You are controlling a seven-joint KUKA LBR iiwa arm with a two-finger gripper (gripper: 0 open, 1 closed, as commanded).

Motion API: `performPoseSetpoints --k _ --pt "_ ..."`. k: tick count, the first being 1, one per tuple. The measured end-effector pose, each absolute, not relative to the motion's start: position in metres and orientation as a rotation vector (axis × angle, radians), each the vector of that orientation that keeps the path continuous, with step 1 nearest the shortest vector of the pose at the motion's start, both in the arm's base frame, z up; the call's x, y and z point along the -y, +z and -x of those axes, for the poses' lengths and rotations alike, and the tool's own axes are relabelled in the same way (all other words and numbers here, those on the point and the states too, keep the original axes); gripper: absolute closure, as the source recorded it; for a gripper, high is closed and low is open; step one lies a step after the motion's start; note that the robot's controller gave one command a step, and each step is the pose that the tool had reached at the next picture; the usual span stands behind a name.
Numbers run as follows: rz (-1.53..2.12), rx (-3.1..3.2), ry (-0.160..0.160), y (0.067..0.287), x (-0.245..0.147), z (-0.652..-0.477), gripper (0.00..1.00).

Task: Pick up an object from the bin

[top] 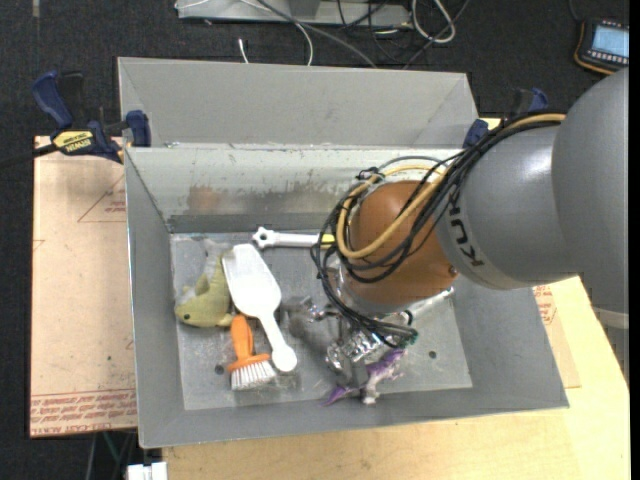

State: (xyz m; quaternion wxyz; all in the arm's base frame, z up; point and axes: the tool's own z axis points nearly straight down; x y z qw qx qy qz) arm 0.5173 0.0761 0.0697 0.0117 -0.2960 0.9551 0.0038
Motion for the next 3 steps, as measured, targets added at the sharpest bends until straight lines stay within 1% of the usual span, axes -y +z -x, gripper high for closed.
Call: performPoseSetpoints --k 1,2,3 --pt "0.641 -3.04 0.004 0.092 -0.056 -0.5 0.0" --pt "1.774 -2.557 0.001 0.076 -0.035 -0.505 1.0" --pt "1.78 -2.555 0.002 0.075 -0.033 -0.506 1.0"
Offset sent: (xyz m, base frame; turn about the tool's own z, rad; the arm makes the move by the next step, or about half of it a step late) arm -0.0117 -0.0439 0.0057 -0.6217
